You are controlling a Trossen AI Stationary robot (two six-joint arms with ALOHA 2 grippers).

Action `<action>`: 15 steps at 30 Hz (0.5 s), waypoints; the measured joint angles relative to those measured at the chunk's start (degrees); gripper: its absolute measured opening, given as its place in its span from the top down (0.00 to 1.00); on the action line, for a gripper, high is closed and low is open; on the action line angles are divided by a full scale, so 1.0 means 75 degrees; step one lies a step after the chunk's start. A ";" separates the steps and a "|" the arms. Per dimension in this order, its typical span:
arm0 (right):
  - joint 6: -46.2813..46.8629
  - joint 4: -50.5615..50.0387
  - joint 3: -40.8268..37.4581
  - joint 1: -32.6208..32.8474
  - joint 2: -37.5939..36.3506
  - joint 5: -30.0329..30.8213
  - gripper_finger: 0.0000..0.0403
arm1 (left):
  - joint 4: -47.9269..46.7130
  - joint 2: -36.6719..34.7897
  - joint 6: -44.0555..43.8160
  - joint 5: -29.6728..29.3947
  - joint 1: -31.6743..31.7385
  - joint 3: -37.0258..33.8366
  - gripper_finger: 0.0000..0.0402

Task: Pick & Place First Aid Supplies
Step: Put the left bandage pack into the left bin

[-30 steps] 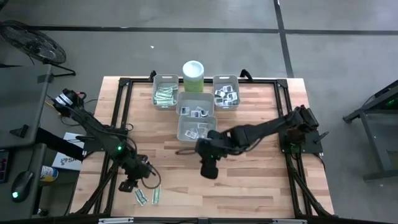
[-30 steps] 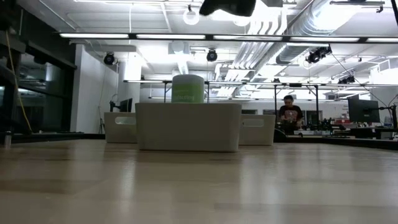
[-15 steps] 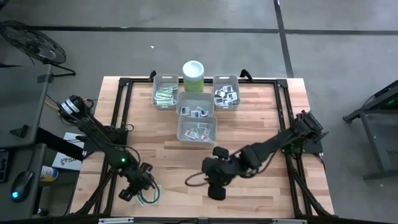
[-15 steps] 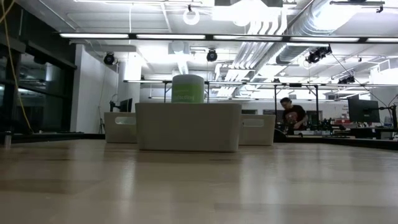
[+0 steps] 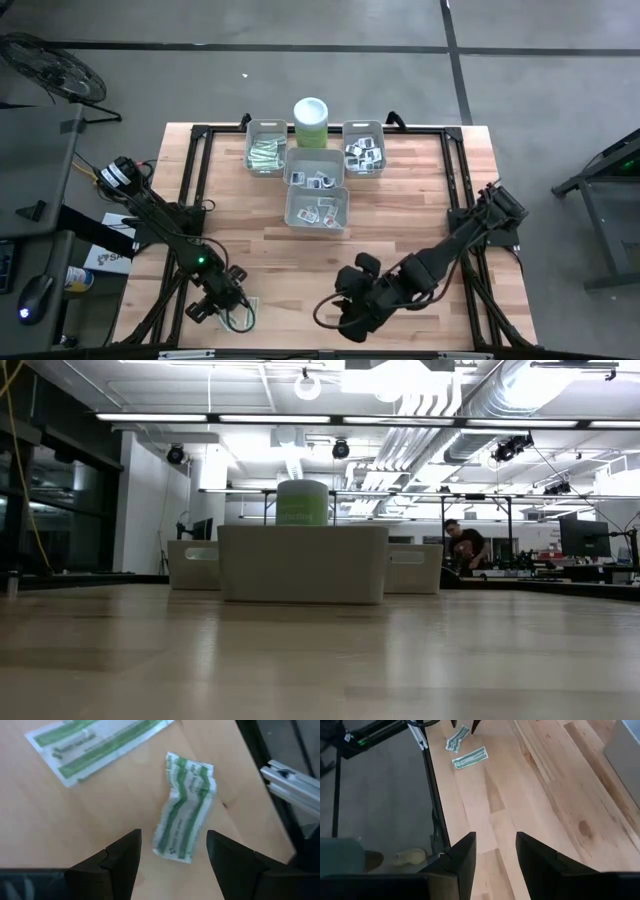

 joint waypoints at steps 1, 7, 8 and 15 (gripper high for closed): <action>0.0087 0.0000 0.0000 0.0013 0.0000 0.0059 0.67 | 0.0000 0.0000 0.0087 -0.0089 0.0000 0.0000 0.45; 0.0693 0.0000 0.0000 0.0046 0.0000 0.0195 0.67 | 0.0043 0.0000 0.0564 -0.0563 0.0003 0.0000 0.45; 0.0759 0.0000 0.0000 0.0043 0.0000 0.0207 0.67 | 0.0054 0.0000 0.0619 -0.0537 0.0002 0.0000 0.45; 0.0951 0.0000 0.0000 0.0043 0.0000 0.0209 0.67 | 0.0282 0.0038 0.1006 -0.0350 0.0000 0.0000 0.45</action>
